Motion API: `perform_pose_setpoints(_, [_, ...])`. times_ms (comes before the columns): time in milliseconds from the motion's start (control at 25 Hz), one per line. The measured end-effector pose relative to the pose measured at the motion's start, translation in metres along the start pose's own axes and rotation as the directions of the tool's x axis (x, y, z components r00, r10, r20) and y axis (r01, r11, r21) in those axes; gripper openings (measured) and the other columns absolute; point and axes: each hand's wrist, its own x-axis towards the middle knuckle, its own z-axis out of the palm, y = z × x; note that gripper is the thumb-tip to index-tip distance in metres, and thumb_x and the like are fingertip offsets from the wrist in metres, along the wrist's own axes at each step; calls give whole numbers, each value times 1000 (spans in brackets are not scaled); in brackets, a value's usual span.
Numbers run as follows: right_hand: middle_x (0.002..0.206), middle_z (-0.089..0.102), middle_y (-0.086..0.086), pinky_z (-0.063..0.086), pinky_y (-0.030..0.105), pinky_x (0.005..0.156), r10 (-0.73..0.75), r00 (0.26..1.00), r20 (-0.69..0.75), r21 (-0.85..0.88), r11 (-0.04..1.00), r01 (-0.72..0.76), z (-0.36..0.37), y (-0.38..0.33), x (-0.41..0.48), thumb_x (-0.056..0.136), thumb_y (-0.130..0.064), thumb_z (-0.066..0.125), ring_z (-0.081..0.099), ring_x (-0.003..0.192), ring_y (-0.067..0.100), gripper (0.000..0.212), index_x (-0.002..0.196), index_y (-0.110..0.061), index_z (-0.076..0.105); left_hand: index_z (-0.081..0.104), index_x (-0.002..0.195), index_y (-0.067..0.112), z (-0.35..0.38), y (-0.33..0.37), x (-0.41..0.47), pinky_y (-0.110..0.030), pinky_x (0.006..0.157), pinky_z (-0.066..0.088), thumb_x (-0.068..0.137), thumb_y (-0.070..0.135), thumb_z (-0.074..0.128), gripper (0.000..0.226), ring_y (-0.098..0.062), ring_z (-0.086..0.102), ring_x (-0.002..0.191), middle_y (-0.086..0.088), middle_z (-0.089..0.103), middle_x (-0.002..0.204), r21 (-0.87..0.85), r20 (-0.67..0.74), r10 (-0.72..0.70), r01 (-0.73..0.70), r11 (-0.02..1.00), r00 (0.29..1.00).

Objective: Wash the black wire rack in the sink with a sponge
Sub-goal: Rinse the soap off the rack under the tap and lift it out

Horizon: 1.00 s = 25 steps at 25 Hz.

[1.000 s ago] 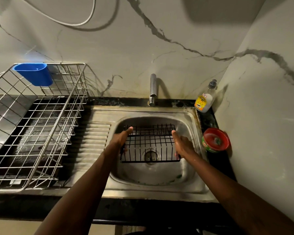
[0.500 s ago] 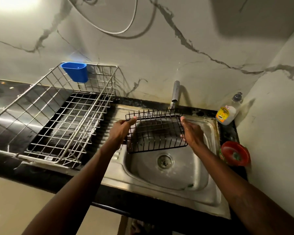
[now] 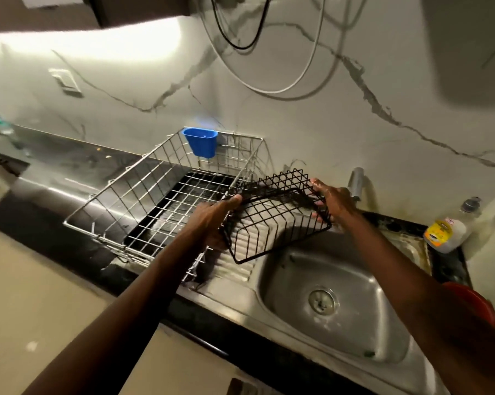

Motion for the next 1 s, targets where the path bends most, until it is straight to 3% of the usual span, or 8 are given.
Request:
perform_pose_setpoints(160, [101, 76, 5, 61, 55, 76, 17, 998, 60, 17, 1000, -18, 16, -38, 9, 63, -63, 76, 73, 89, 27, 62, 101, -15, 76, 64, 94, 13, -13, 13, -13, -61, 77, 59, 85, 44, 77, 34, -41, 71, 84, -13, 64, 92, -112, 85, -47, 56, 992, 995])
perform_pose_setpoints(240, [105, 74, 7, 58, 55, 81, -14, 995, 100, -33, 999, 18, 14, -59, 13, 72, -55, 75, 71, 93, 28, 50, 104, -16, 76, 62, 92, 18, -10, 18, -16, -62, 78, 58, 91, 42, 70, 26, -42, 68, 93, -10, 61, 100, -143, 135, -48, 67, 988, 990])
perform_pose_setpoints(400, [118, 71, 4, 53, 56, 83, -43, 978, 205, -83, 995, 61, 6, -103, 27, 86, -41, 67, 65, 99, 27, 27, 107, -24, 75, 59, 93, 24, -9, 31, -15, -60, 82, 58, 93, 45, 66, 22, -40, 64, 90, -3, 55, 99, -256, 219, -6, 64, 965, 976])
perform_pose_setpoints(520, [118, 69, 5, 49, 62, 90, -46, 972, 232, -70, 996, 64, 14, -127, 40, 87, -39, 68, 62, 93, 25, 28, 110, -23, 74, 56, 91, 26, -20, 45, -12, -58, 86, 57, 94, 44, 65, 20, -36, 60, 83, 0, 52, 95, -297, 216, 25, 41, 954, 976])
perform_pose_setpoints(600, [116, 68, 5, 48, 64, 91, -56, 964, 259, -83, 993, 80, 28, -139, 46, 87, -39, 69, 63, 93, 26, 32, 113, -22, 73, 55, 93, 26, -31, 50, -4, -59, 88, 57, 95, 43, 64, 20, -36, 59, 83, -2, 53, 105, -304, 189, 28, 32, 952, 982])
perform_pose_setpoints(680, [114, 69, 3, 48, 66, 90, -66, 953, 297, -107, 989, 102, 48, -150, 54, 88, -39, 69, 63, 96, 25, 32, 114, -22, 73, 57, 110, 22, -43, 50, 10, -57, 84, 58, 94, 44, 66, 29, -46, 60, 99, -13, 49, 136, -306, 161, 6, 44, 951, 987])
perform_pose_setpoints(760, [113, 69, 2, 50, 65, 87, -71, 936, 344, -128, 984, 122, 71, -159, 68, 87, -40, 70, 63, 97, 24, 33, 114, -22, 73, 51, 132, 21, -54, 49, 25, -56, 81, 60, 91, 46, 69, 52, -55, 53, 117, -22, 33, 156, -329, 122, -19, 58, 942, 992])
perform_pose_setpoints(1000, [115, 70, 5, 57, 52, 74, -70, 861, 504, -147, 975, 165, 160, -179, 116, 84, -43, 75, 66, 98, 30, 32, 107, -21, 75, 44, 145, 18, -93, 44, 60, -61, 83, 58, 86, 46, 75, 72, -62, 45, 125, -35, 23, 157, -415, -64, -117, 80, 906, 991])
